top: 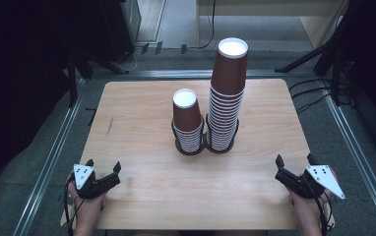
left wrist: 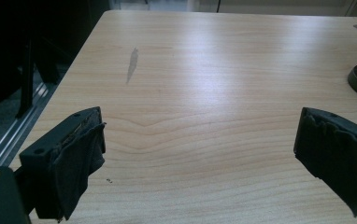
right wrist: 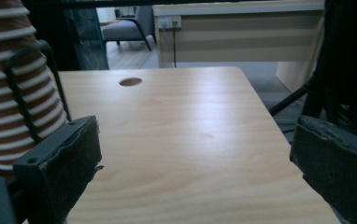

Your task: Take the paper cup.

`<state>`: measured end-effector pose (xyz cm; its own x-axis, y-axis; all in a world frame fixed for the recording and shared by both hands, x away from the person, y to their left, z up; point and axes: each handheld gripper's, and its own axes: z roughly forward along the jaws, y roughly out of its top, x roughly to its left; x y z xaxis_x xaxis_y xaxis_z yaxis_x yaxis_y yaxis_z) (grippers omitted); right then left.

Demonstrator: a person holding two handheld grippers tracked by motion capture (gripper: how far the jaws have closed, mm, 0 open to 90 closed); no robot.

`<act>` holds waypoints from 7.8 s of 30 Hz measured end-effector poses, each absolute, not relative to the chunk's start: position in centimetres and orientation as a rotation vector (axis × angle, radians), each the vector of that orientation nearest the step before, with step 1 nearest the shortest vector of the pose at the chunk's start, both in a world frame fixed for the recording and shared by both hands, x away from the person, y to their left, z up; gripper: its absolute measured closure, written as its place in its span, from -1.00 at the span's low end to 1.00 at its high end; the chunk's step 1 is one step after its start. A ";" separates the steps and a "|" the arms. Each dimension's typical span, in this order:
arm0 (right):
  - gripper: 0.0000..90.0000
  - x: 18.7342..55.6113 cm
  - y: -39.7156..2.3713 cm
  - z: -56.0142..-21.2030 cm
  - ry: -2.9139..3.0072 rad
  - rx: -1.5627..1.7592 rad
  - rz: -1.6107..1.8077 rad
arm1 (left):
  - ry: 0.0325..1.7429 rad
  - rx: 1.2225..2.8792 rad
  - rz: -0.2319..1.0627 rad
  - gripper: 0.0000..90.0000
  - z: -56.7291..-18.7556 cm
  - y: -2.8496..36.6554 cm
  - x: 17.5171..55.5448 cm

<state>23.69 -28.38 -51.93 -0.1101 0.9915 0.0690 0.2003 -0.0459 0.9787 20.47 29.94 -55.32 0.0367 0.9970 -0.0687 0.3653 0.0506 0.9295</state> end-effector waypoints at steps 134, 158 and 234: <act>-0.75 33.5 -9.9 -31.3 1.466 1.029 1.407 | 1.449 1.416 0.877 -0.95 -55.4 30.5 20.2; -0.74 33.3 -10.0 -28.4 1.364 0.942 1.445 | 1.453 1.413 0.876 -0.95 -55.4 30.5 20.2; -0.74 31.0 -16.6 -27.1 1.221 0.944 1.393 | 1.454 1.415 0.876 -0.95 -55.4 30.5 20.2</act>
<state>31.03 -16.56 -27.10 -0.1798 0.9818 -0.0607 -0.1886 0.0261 0.9817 20.16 30.50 -55.37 0.0580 0.9907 -0.1228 0.3540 0.0946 0.9305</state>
